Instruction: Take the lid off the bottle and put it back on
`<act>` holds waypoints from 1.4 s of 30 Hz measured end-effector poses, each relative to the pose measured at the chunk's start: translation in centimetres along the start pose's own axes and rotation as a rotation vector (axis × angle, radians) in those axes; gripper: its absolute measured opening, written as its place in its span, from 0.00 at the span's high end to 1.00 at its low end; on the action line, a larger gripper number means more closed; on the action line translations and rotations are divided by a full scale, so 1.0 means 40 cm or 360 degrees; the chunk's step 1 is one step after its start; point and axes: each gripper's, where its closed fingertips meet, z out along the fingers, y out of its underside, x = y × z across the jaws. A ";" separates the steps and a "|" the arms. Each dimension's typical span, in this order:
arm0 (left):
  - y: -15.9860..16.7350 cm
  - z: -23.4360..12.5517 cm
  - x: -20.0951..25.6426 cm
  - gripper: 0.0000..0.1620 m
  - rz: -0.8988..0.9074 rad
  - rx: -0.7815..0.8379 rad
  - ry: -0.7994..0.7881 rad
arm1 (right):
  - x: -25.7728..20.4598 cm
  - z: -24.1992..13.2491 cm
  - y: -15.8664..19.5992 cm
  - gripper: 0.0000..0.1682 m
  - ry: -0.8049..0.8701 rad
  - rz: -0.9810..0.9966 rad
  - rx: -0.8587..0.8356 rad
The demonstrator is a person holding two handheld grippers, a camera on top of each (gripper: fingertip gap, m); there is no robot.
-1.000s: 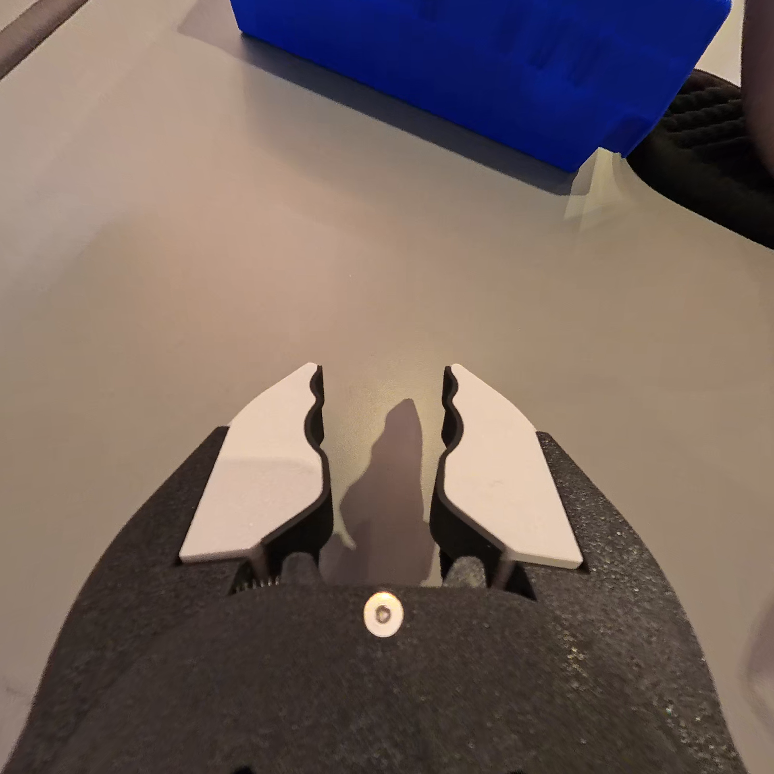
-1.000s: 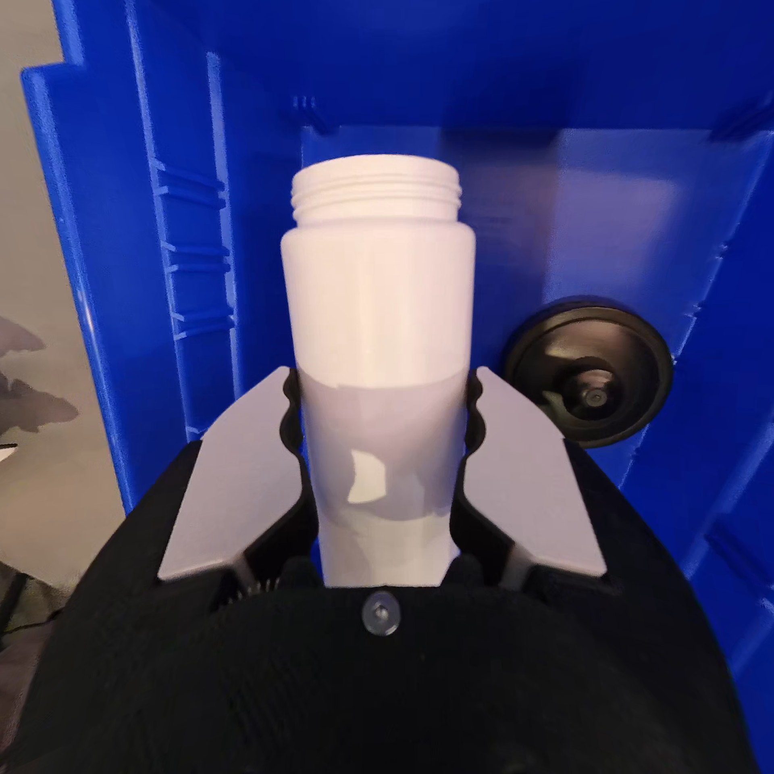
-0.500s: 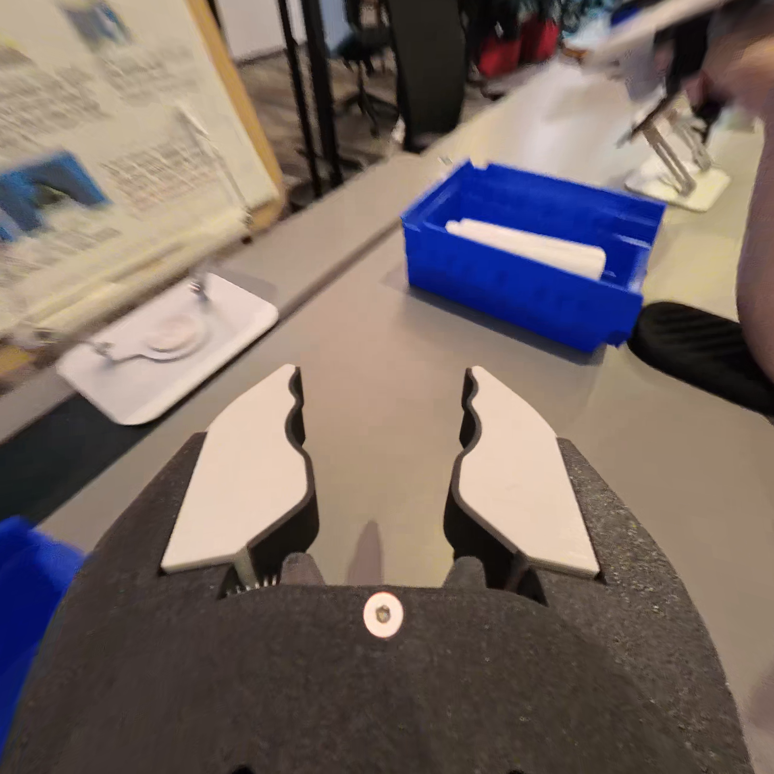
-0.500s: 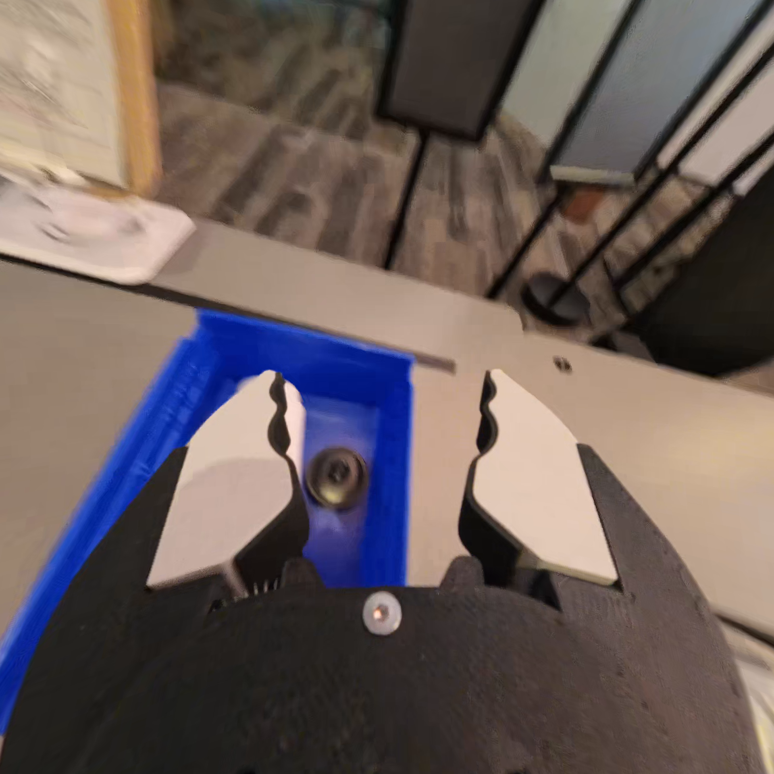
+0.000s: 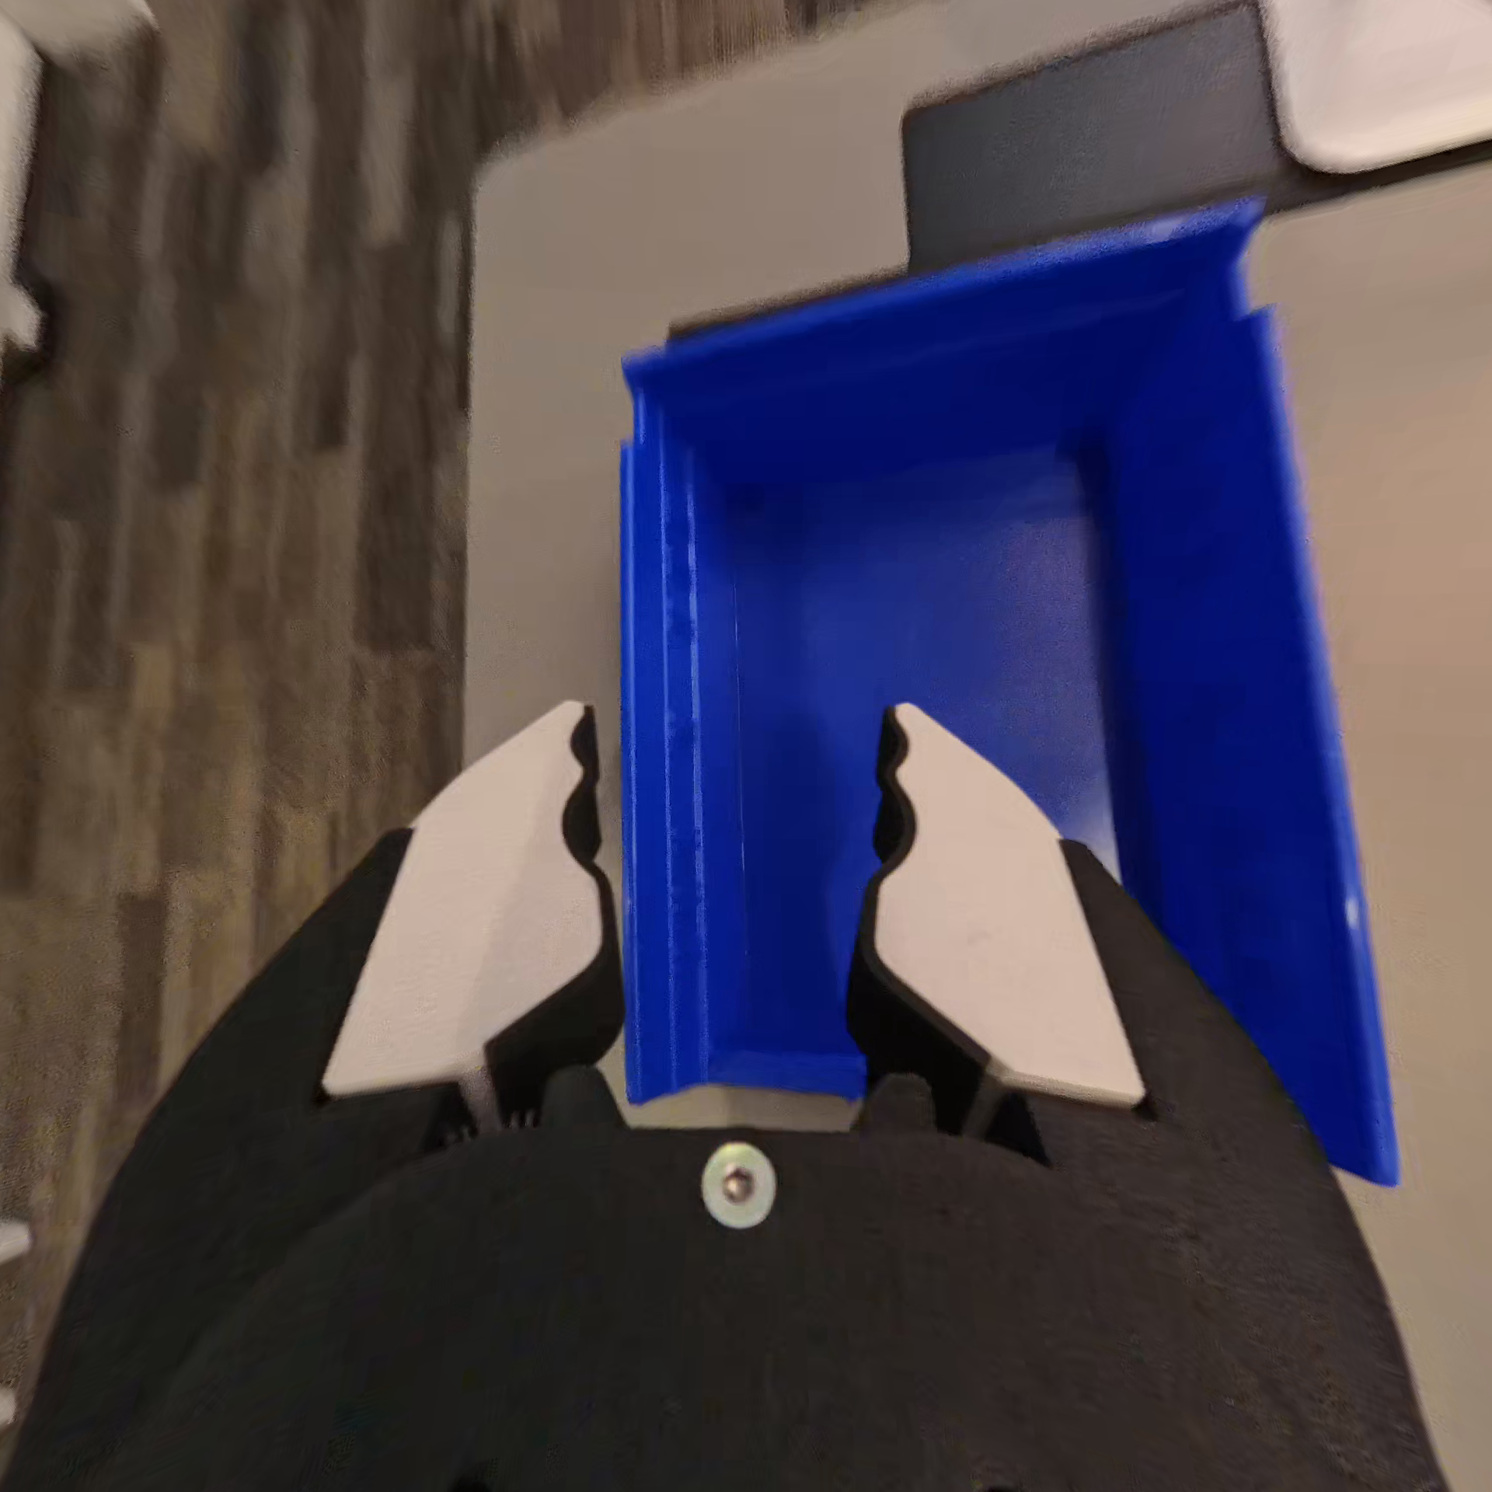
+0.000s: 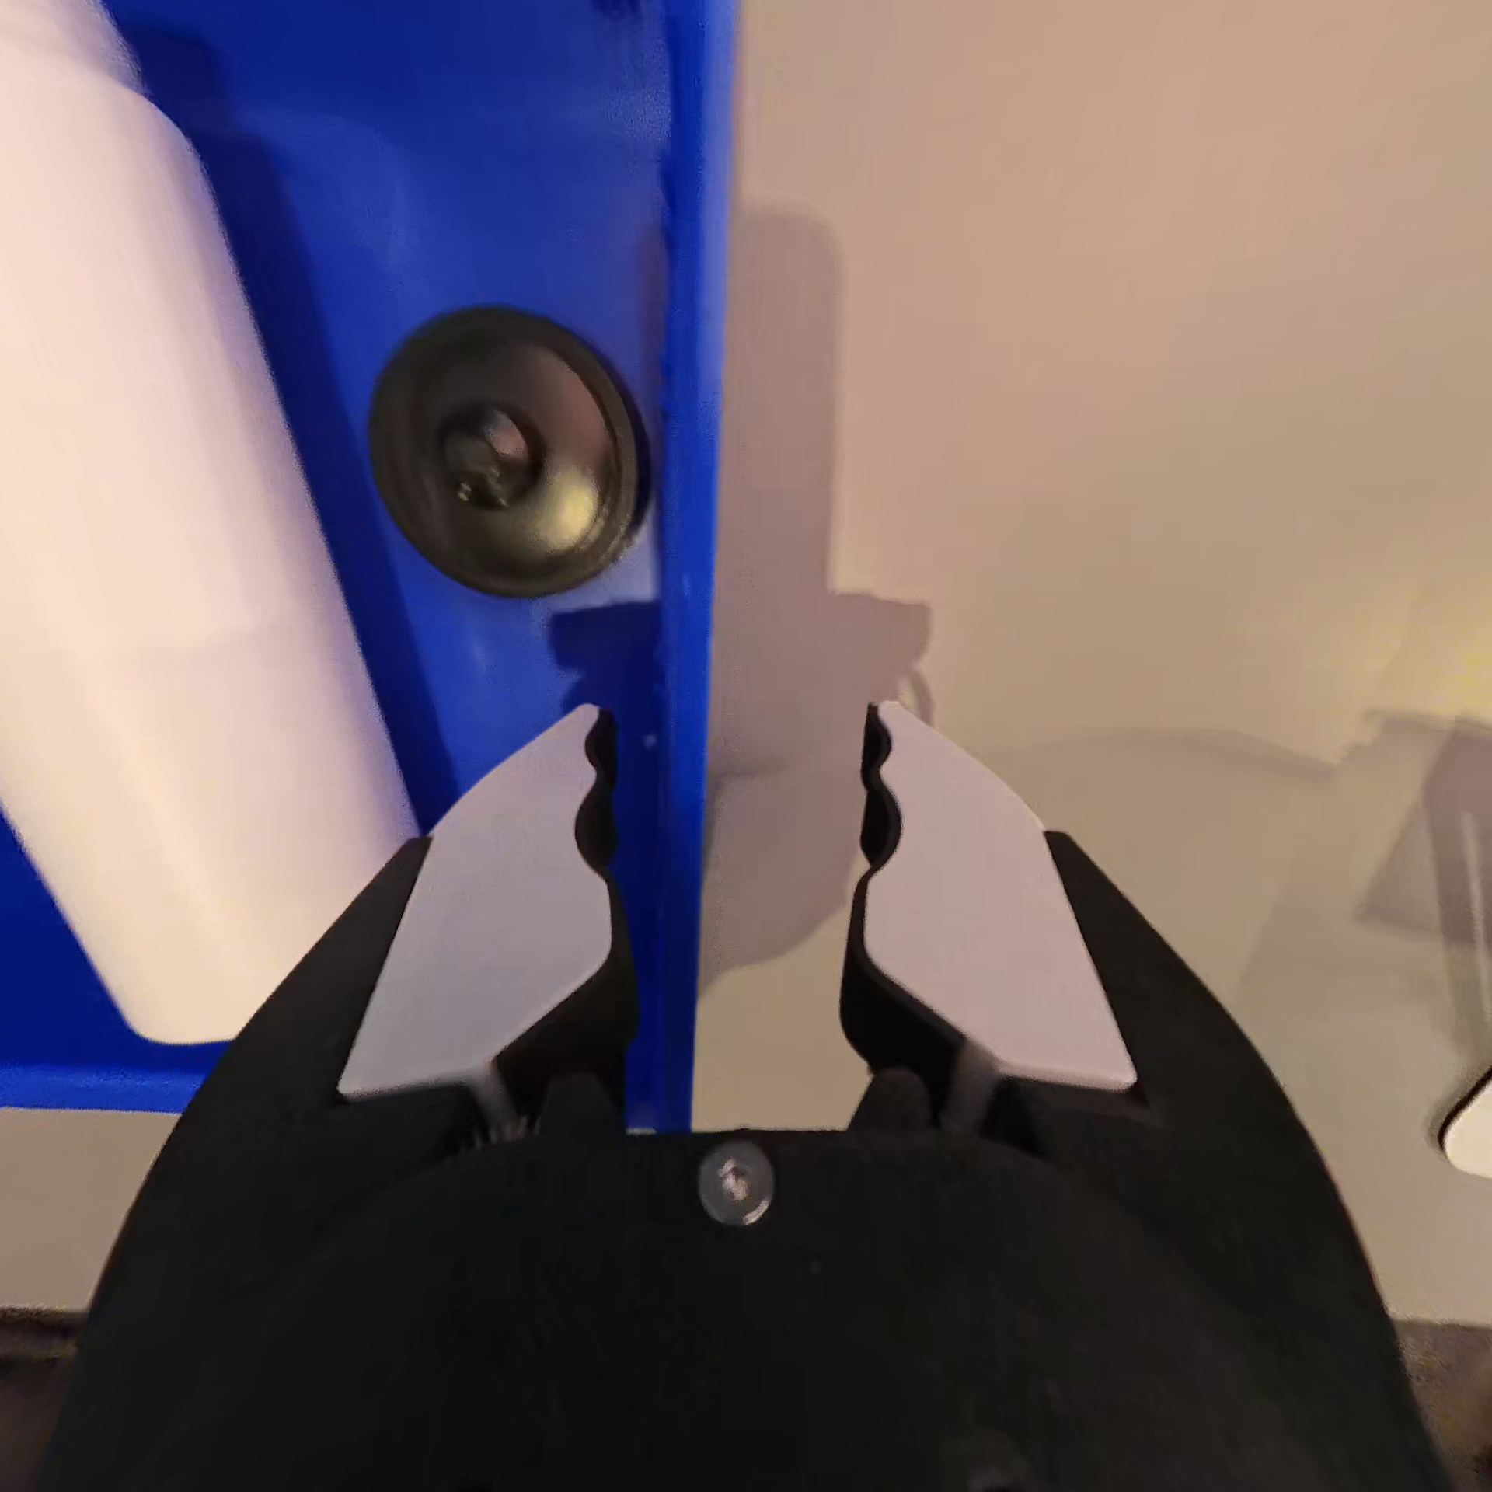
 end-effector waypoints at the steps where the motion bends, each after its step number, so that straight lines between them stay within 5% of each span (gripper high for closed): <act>1: 0.026 0.023 -0.018 0.54 -0.0029 -0.0097 0.0004 | 0.004 0.010 0.015 0.64 -0.0003 0.0024 -0.0055; 8: 0.179 0.155 -0.106 0.53 -0.0187 -0.0545 0.0012 | -0.046 0.034 0.049 0.92 -0.0203 0.0060 -0.0214; 12: 0.227 0.197 -0.105 0.61 -0.0246 -0.0688 0.0085 | -0.060 0.039 0.061 0.96 -0.0222 0.0067 -0.0288; 19: 0.286 0.228 -0.045 0.90 -0.0302 -0.0909 0.0319 | -0.073 0.038 0.068 0.96 -0.0229 0.0063 -0.0335; 25: 0.281 0.215 -0.005 0.92 -0.0245 -0.0950 0.0383 | -0.118 0.037 0.073 0.96 -0.0247 0.0024 -0.0419; 42: 0.199 0.157 0.346 0.68 0.0493 -0.0956 0.0235 | -0.336 0.048 0.026 0.96 -0.0242 -0.0080 -0.0465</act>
